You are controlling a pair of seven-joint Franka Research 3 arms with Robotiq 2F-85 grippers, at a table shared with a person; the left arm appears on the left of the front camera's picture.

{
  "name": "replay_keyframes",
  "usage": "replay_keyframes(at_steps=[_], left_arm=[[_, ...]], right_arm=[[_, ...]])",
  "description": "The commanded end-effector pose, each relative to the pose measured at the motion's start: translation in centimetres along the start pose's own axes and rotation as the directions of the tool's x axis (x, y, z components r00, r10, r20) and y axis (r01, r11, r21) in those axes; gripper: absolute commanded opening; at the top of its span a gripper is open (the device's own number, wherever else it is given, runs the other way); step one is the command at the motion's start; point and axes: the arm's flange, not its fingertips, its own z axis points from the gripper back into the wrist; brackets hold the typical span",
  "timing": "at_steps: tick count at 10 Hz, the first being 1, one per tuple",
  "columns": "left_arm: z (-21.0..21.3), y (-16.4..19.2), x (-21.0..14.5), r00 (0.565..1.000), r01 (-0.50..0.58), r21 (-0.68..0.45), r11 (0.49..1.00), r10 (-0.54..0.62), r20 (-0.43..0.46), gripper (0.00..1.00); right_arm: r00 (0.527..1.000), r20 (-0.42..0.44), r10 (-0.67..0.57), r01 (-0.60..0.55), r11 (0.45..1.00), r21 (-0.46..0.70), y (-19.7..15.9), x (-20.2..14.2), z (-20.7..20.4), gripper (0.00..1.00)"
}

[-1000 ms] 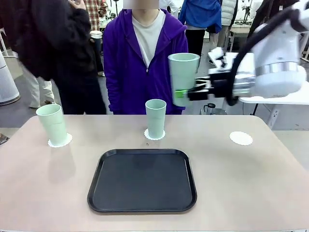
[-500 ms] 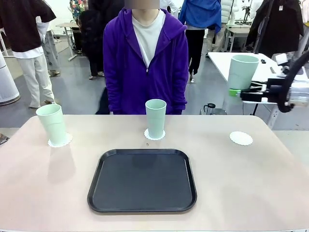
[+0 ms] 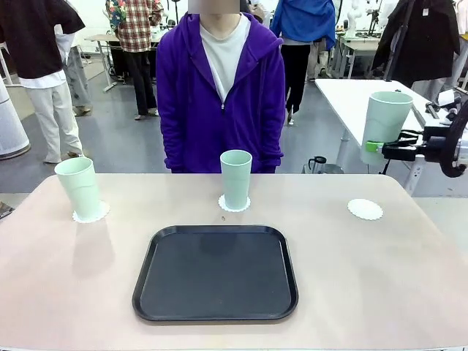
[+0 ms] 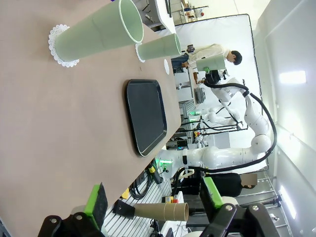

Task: Place coasters on the table and set cups on them.
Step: Take one Reusable plastic cup from the Flat Tray and place it on a coaster set by the human.

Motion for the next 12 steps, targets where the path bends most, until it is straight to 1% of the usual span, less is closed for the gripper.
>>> replay_keyframes(at_steps=[1,4,5,6,12], left_arm=[[0.2,-0.1,-0.1,1.000,0.007,0.000,1.000,-0.007,0.004,1.00],[0.2,-0.1,-0.1,1.000,0.007,0.000,1.000,-0.007,0.004,1.00],[0.2,-0.1,-0.1,1.000,0.007,0.000,1.000,-0.007,0.004,1.00],[0.2,-0.1,-0.1,1.000,0.007,0.000,1.000,-0.007,0.004,1.00],[0.2,-0.1,-0.1,1.000,0.007,0.000,1.000,-0.007,0.004,1.00]], right_arm=[[1.000,-0.012,0.006,-0.006,0.999,-0.050,-0.7,-0.3,1.1,0.81],[1.000,0.002,-0.004,0.004,0.994,-0.109,-1.3,-0.9,2.3,0.81],[1.000,0.004,-0.011,0.012,0.994,-0.111,-1.2,-0.8,2.1,0.81],[1.000,-0.011,-0.013,0.012,0.997,-0.081,-1.3,-0.6,2.7,0.81],[1.000,-0.013,-0.014,0.013,0.996,-0.087,-1.4,-0.6,2.8,0.81]])
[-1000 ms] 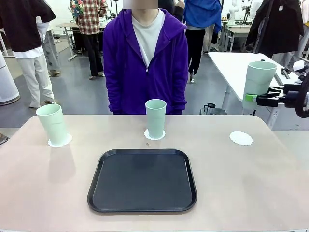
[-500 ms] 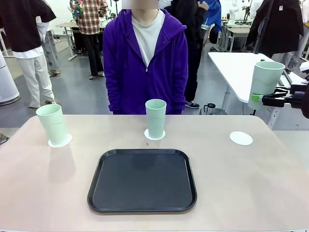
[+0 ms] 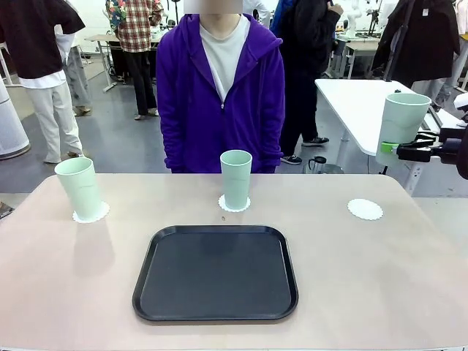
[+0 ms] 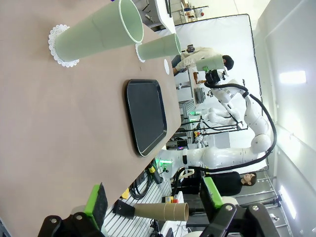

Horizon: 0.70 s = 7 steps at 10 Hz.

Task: Place coasters on the table and set cups on them.
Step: Take one Reusable plastic cup from the Flat Tray and place it on a coaster set by the human.

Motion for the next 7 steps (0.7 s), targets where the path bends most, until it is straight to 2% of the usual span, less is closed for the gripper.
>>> replay_keyframes(at_steps=[1,3,7], left_arm=[[0.2,-0.1,-0.1,1.000,0.007,0.000,1.000,-0.007,0.004,1.00],[0.2,-0.1,-0.1,1.000,0.007,0.000,1.000,-0.007,0.004,1.00],[0.2,-0.1,-0.1,1.000,0.007,0.000,1.000,-0.007,0.004,1.00]], right_arm=[[0.996,0.087,0.030,-0.038,0.995,0.095,-0.8,-0.6,-0.7,0.81],[0.991,0.131,0.040,-0.060,0.988,0.145,-1.9,-3.2,-1.6,0.81],[0.997,0.055,0.051,-0.058,0.988,0.143,-3.2,-8.6,-3.6,0.81]])
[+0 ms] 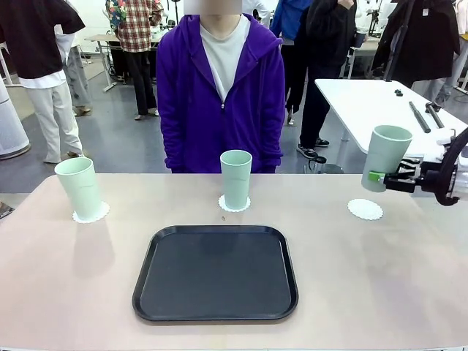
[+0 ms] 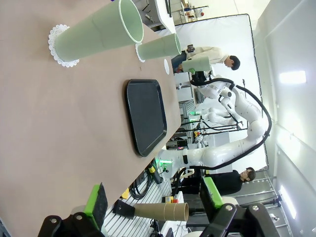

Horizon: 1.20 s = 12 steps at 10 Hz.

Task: Place coasters on the table and set cups on them.
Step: Take one Reusable plastic cup from the Flat Tray and place it on a coaster set by the human.

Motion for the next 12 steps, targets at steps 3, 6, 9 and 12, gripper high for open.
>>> replay_keyframes(at_steps=[3,6,9,12], left_arm=[[0.2,-0.1,-0.1,1.000,0.007,0.000,1.000,-0.007,0.004,1.00],[0.2,-0.1,-0.1,1.000,0.007,0.000,1.000,-0.007,0.004,1.00],[0.2,-0.1,-0.1,1.000,0.007,0.000,1.000,-0.007,0.004,1.00],[0.2,-0.1,-0.1,1.000,0.007,0.000,1.000,-0.007,0.004,1.00]], right_arm=[[0.999,-0.040,0.015,-0.014,1.000,0.019,-1.3,-2.4,-1.0,0.81],[0.998,-0.066,-0.013,0.014,1.000,0.012,-2.5,-4.4,-1.6,0.81],[0.998,-0.064,0.001,0.001,0.999,0.043,-3.3,-5.7,-1.8,0.81],[0.998,-0.061,0.003,0.001,0.998,0.063,-3.7,-6.9,-2.2,0.81]])
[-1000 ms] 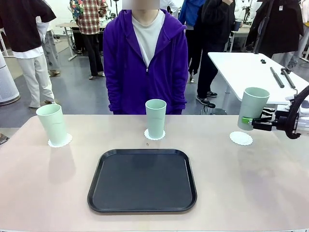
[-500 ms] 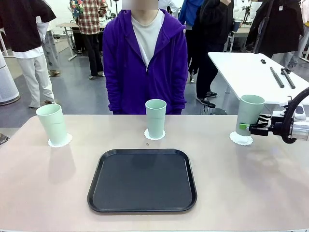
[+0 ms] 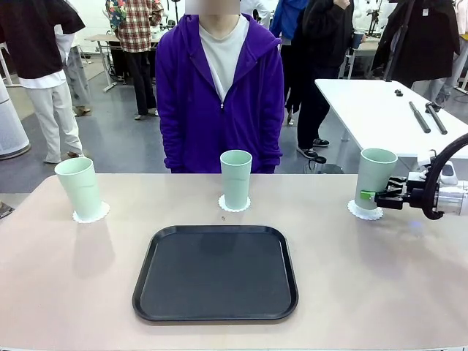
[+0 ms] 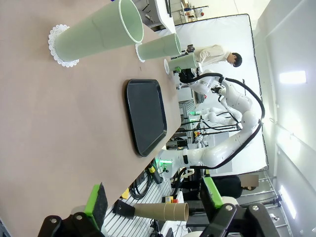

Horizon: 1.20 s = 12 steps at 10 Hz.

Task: Place coasters on the table and set cups on them.
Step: Take one Reusable plastic cup from the Flat Tray and place it on a coaster set by the human.

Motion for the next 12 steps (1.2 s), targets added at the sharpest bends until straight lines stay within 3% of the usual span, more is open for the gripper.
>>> replay_keyframes(at_steps=[1,7,8,9,12], left_arm=[[0.19,-0.08,-0.14,1.000,0.007,0.000,1.000,-0.007,0.004,1.00],[0.19,-0.08,-0.14,1.000,0.007,0.000,1.000,-0.007,0.004,1.00],[0.19,-0.08,-0.14,1.000,0.007,0.000,1.000,-0.007,0.004,1.00],[0.19,-0.08,-0.14,1.000,0.007,0.000,1.000,-0.007,0.004,1.00],[0.19,-0.08,-0.14,1.000,0.007,0.000,1.000,-0.007,0.004,1.00]], right_arm=[[1.000,-0.004,0.017,-0.017,0.999,0.031,-0.40,-0.63,-0.22,0.81],[1.000,0.002,-0.002,0.002,0.999,0.051,-0.23,-1.51,-0.04,0.81],[1.000,-0.005,-0.005,0.005,0.999,0.051,-0.22,-1.52,0.01,0.85],[1.000,-0.014,-0.006,0.007,0.999,0.052,-0.17,-1.53,0.09,0.97],[0.997,-0.072,0.000,0.004,0.998,0.060,0.05,-1.54,0.37,1.00]])
